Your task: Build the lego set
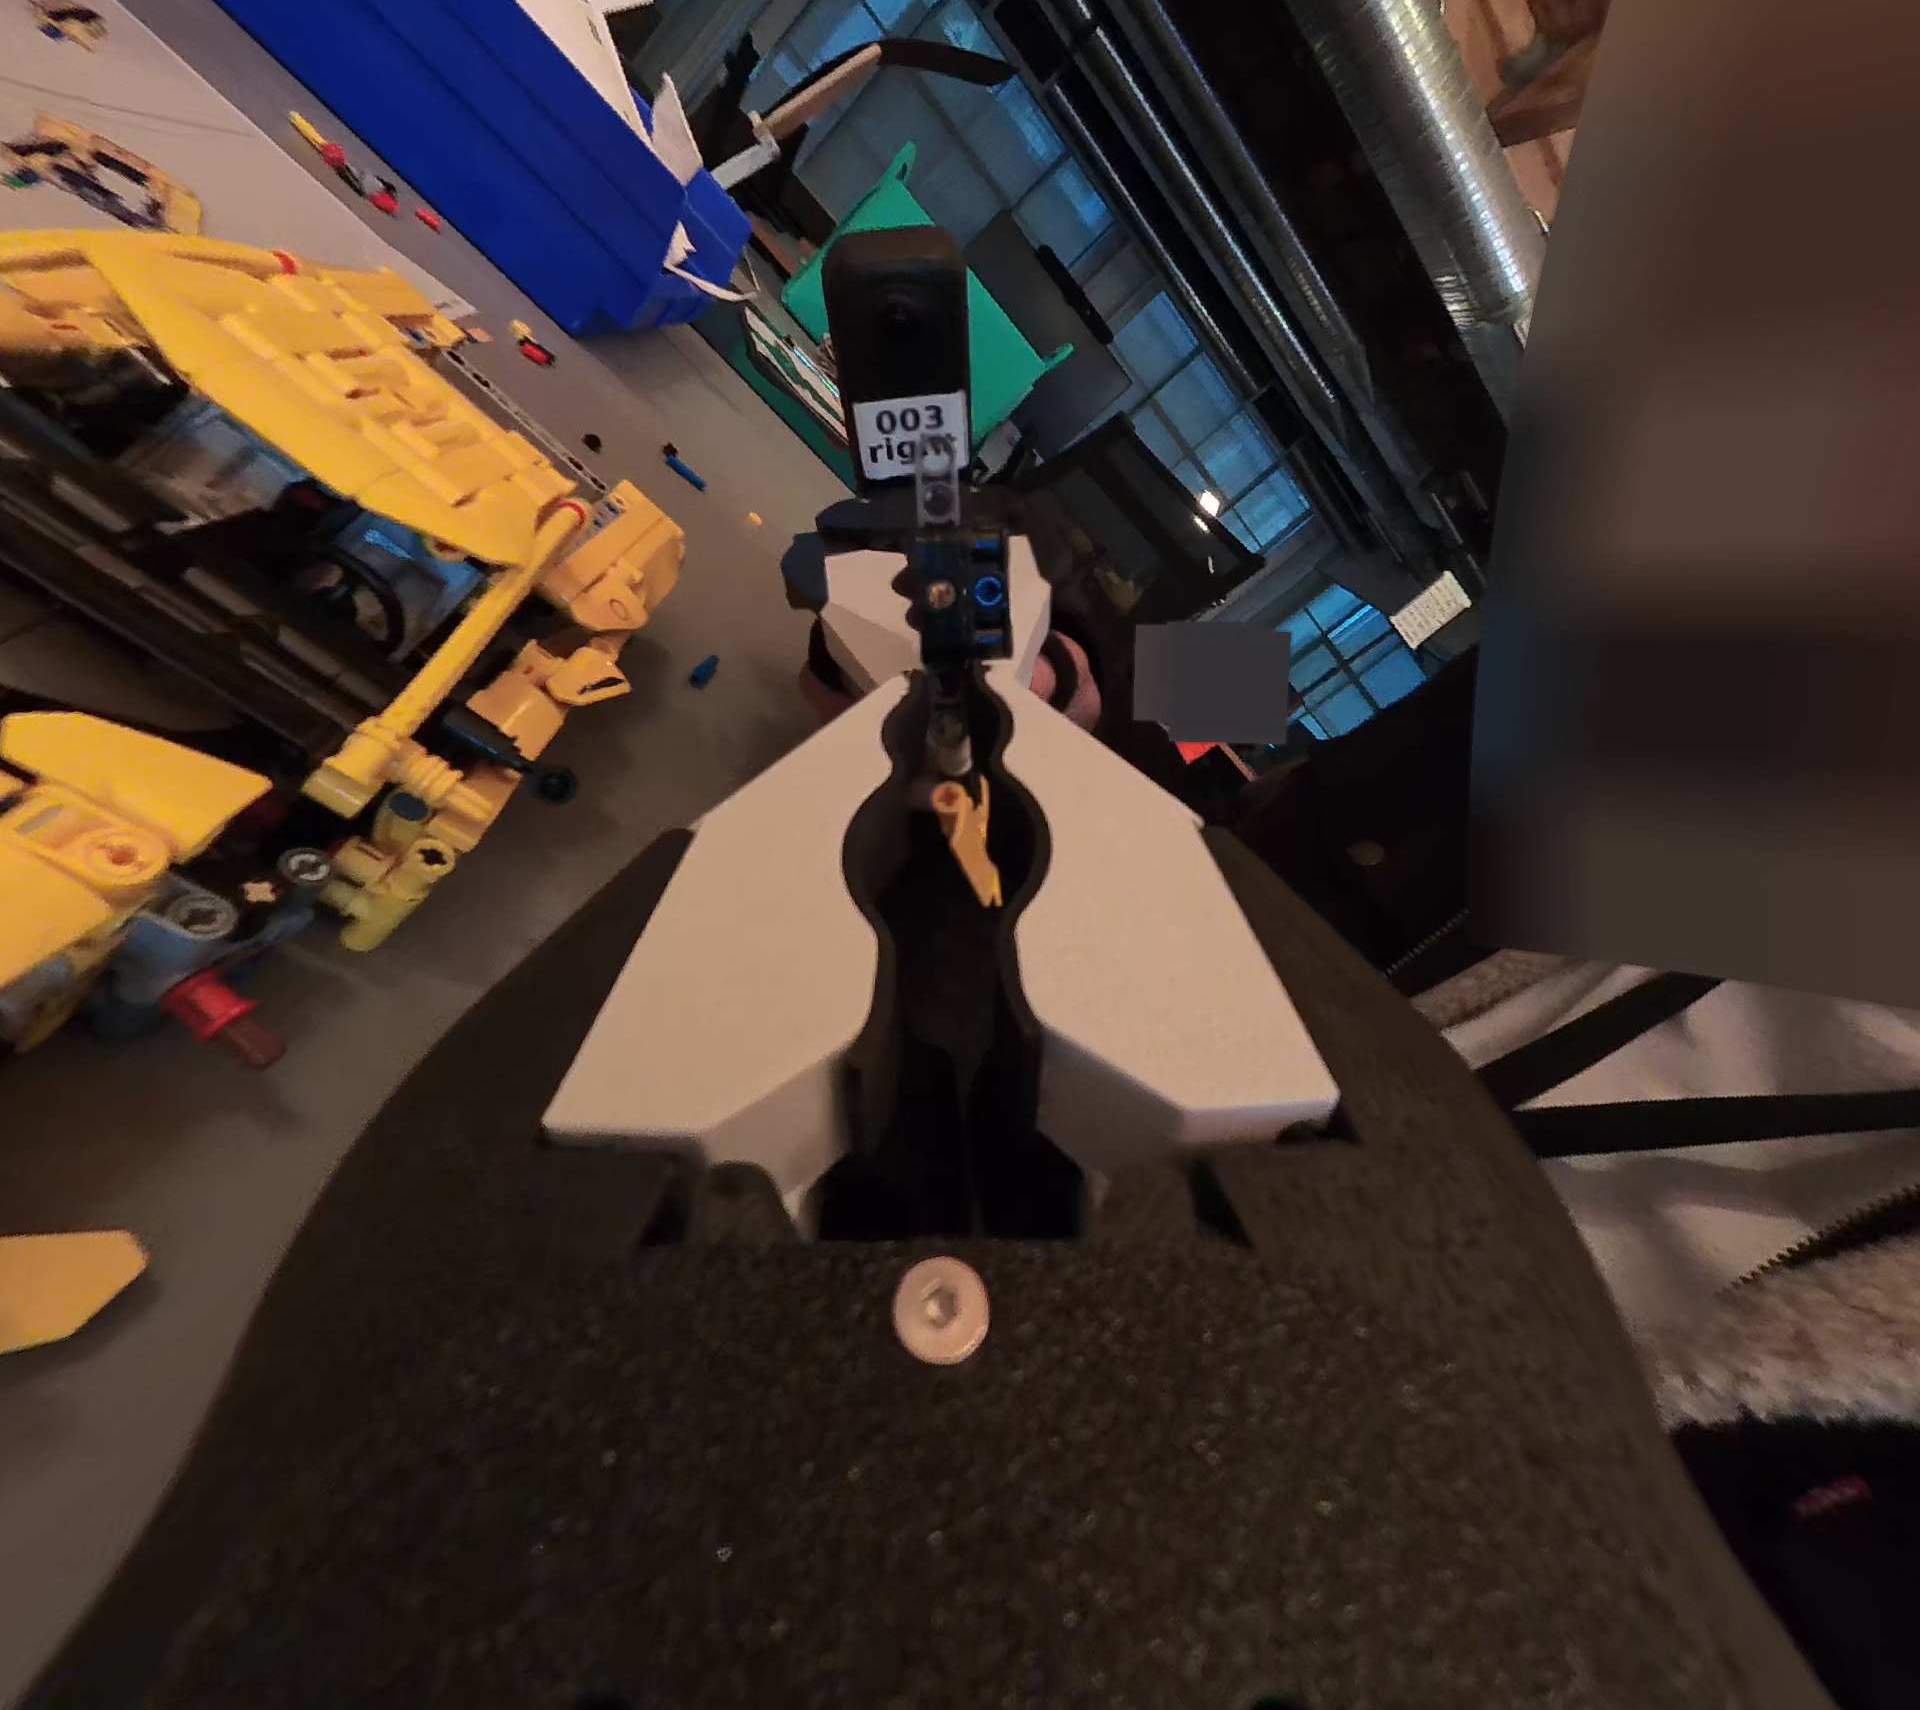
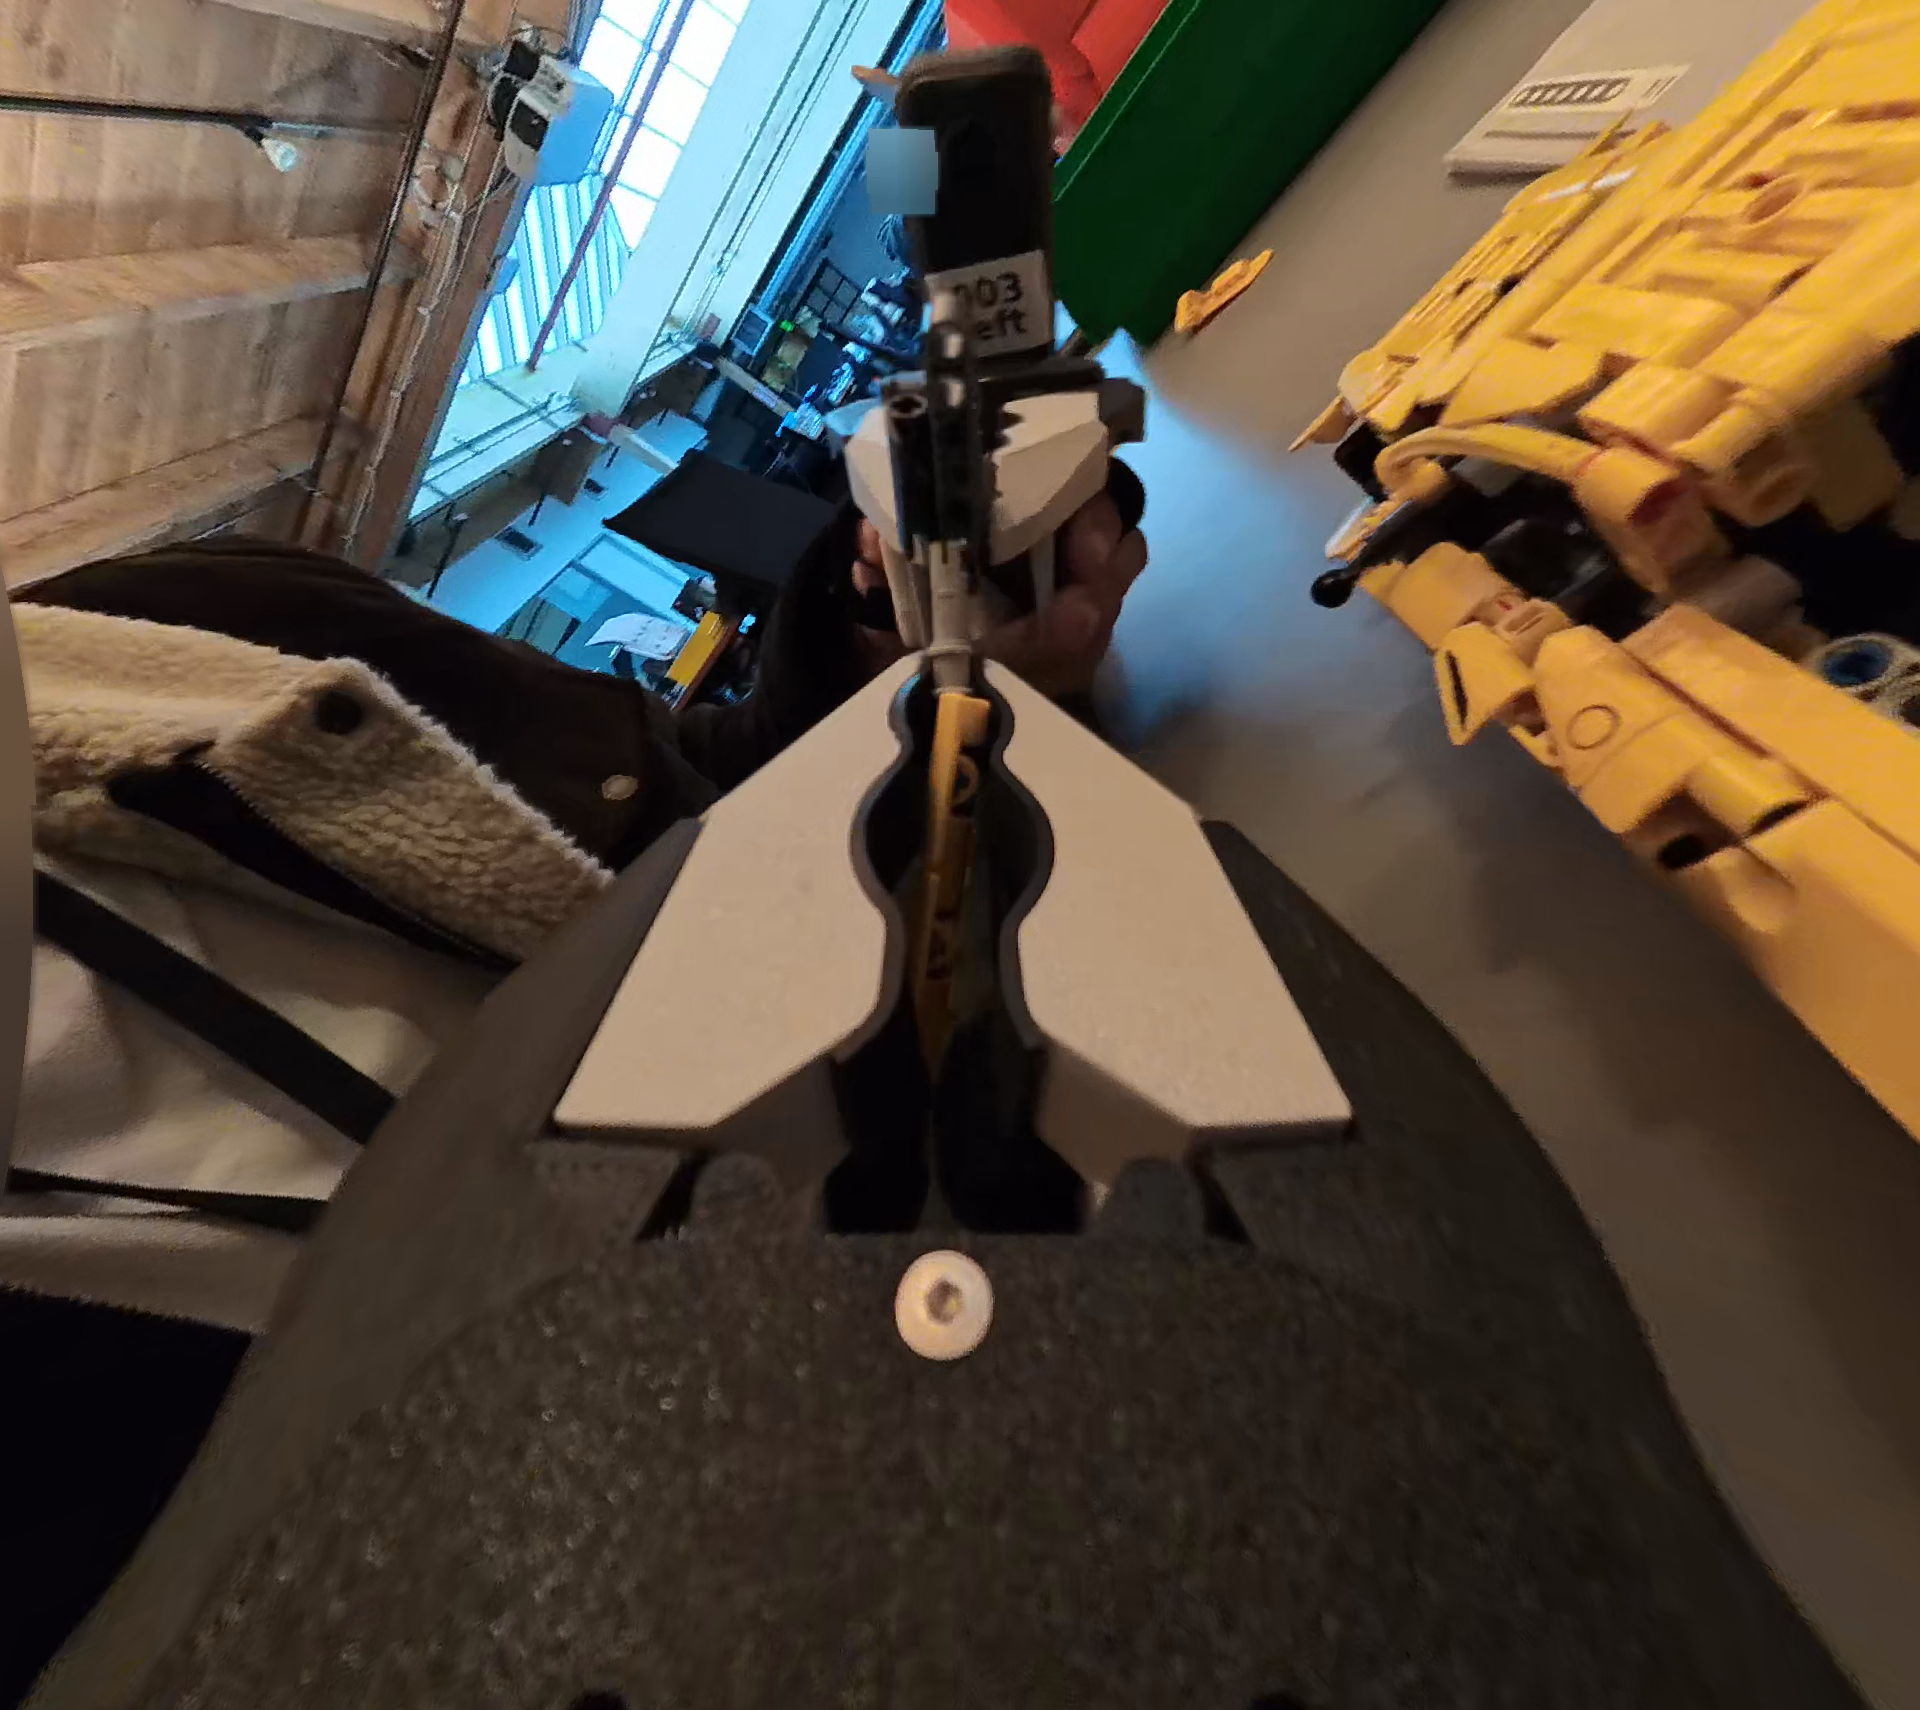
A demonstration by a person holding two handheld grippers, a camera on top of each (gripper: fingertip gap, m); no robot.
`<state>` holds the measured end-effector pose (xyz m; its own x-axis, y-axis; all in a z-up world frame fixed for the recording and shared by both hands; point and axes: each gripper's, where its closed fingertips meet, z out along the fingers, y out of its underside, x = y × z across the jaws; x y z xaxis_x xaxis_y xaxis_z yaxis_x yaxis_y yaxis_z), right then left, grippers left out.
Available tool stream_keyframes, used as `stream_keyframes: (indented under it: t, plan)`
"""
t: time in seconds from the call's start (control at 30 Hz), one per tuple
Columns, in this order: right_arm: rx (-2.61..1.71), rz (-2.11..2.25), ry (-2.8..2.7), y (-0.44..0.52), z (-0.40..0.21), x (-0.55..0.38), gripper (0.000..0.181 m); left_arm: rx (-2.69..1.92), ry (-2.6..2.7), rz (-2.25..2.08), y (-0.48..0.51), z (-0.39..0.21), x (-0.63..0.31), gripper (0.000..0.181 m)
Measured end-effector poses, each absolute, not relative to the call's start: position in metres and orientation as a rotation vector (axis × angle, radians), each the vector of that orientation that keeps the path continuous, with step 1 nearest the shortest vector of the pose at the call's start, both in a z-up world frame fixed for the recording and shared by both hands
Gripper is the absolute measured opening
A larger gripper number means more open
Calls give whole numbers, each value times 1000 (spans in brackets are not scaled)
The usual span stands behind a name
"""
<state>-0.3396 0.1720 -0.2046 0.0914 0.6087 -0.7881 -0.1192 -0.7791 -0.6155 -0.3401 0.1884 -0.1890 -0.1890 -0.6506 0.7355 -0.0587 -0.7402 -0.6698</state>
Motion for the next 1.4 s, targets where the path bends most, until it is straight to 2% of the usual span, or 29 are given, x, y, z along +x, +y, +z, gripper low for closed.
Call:
stream_keyframes:
  t: [0.37,0.73,1.0,1.4]
  plan:
    - [-1866,1664,-510,172,-208,-336,5,-1727,856,-2055,179,-195,-336,6]
    - [-2074,1646,-637,160,-237,-334,4,-1888,1263,-1770,155,-231,-334,7]
    - [-2028,1716,-639,156,-231,-336,4,-1891,1188,-2015,151,-222,-335,6]
    - [-2152,1740,-826,128,-255,-338,11,-1971,1375,-1918,133,-240,-328,6]
